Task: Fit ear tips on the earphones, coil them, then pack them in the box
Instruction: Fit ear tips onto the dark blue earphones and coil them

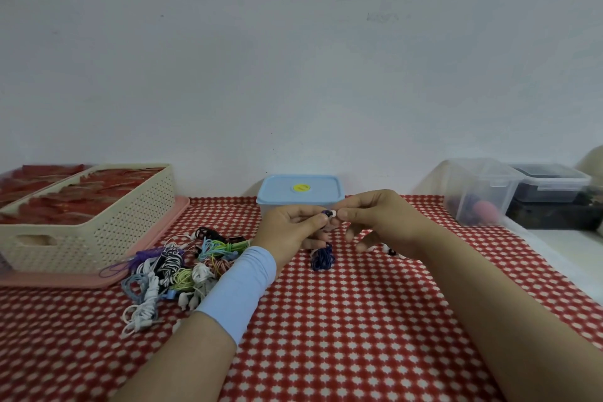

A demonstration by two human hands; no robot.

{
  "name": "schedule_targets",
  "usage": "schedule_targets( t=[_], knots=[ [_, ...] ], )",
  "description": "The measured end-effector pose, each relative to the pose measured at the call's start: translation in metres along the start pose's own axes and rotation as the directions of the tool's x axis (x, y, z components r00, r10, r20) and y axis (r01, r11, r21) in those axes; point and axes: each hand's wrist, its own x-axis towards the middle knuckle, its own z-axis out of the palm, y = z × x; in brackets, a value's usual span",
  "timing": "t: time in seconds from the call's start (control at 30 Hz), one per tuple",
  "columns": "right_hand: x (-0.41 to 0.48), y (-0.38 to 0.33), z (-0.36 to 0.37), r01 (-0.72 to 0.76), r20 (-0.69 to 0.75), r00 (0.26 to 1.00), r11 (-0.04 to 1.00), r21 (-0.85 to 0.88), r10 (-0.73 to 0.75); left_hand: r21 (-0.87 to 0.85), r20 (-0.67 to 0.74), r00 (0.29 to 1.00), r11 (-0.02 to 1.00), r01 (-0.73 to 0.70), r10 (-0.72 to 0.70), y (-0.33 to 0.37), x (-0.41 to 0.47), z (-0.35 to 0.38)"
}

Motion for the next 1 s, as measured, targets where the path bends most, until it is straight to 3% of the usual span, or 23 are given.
schedule_targets(
  t=[1.0],
  knots=[
    [0.0041, 0.0027, 0.0008, -0.036, 0.02, 0.999, 0.998, 0.042, 0.035, 0.05, 0.05, 0.999, 0.999, -0.014, 0.011, 0.0001, -0.0009, -0.0002]
  ],
)
